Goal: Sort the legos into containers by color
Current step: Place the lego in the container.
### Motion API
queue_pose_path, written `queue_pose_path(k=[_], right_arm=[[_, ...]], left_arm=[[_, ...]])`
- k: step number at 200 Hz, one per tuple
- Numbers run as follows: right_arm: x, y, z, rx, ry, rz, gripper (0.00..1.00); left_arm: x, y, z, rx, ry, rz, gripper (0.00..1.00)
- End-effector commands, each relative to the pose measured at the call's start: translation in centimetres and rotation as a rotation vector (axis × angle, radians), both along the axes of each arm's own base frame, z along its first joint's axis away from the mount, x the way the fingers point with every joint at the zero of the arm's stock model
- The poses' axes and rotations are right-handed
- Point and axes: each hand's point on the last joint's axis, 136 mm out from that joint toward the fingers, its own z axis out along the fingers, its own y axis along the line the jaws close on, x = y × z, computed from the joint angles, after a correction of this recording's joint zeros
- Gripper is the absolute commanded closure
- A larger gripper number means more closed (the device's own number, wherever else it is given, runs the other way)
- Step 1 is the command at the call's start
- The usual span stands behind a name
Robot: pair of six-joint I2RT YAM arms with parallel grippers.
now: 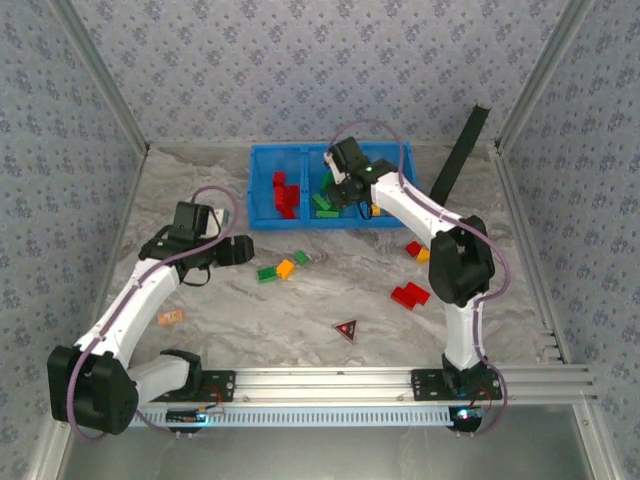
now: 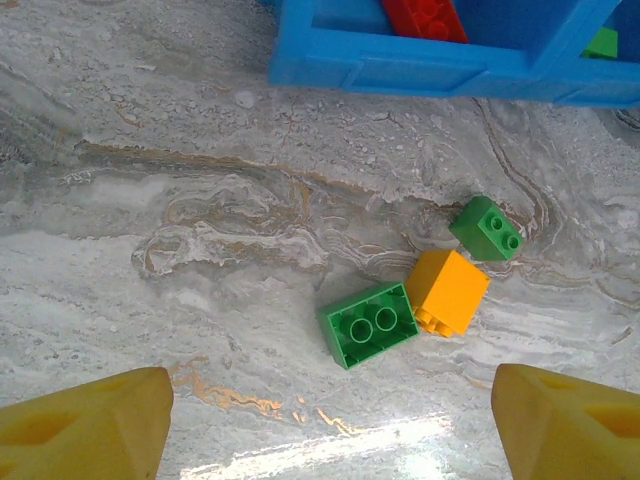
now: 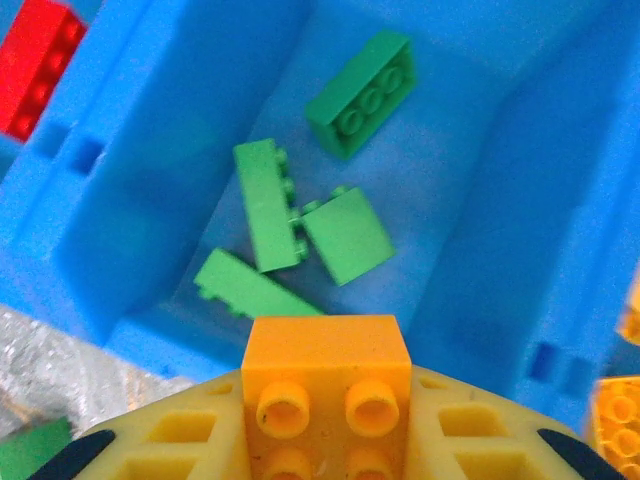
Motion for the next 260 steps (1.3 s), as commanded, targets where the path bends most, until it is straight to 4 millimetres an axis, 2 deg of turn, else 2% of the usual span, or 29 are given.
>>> queue_pose_path(k=[1,25,60,88,111,125,154,189,207,236,260], right_arm=[[1.5,-3.3,2.3,0.001,-0.042,-0.084,0.67],[2.6,-6.7,2.2,0.01,-0.041,-0.167,0.67],[3.6,-11.2,0.5,-0.001,-0.002,-0.277,0.67],[4.2,-13.1,-1.7,0.002,0.048,-0.331,0.67],[5.1,-14.1,-3.5,-0.062,0.058,-0.352,0.68],[5.9,-14.3,-4.9,-0.111,0.061,-0.35,0.68],[7.1,-13.2,-6.6,-0.152,0.065,-0.285,0.68],[8.0,-12.9,-7.3,-0.171,0.07,-0.278,0.65],[8.2,-13.0,-7.7,-0.18,0.077,-0.278,0.6],[7.8,-13.0,-7.6,-0.181,0.084,-0.28,0.53],[7.4,-13.1,-6.1,-0.167,0.07,-0.288,0.52]], left_arm=[[-0.2,0.3,-0.5,0.006,0.013,0.002,0.17],[0.0,0.2,-0.7,0.005,0.022,0.001,0.17],[0.1,0.3,-0.9,0.007,0.032,0.001,0.17],[0.2,0.4,-1.0,0.008,0.039,0.006,0.17],[0.2,0.4,-0.9,0.008,0.04,0.006,0.17],[0.2,0.5,-0.8,0.011,0.04,0.011,0.17],[0.3,0.5,-0.5,0.008,0.029,0.014,0.16],[0.4,0.5,-0.4,0.008,0.028,0.012,0.17],[0.4,0.5,-0.1,0.004,0.018,0.014,0.17],[0.3,0.6,0.1,0.012,0.013,0.011,0.17],[0.4,0.6,0.1,0.011,0.011,0.01,0.17]])
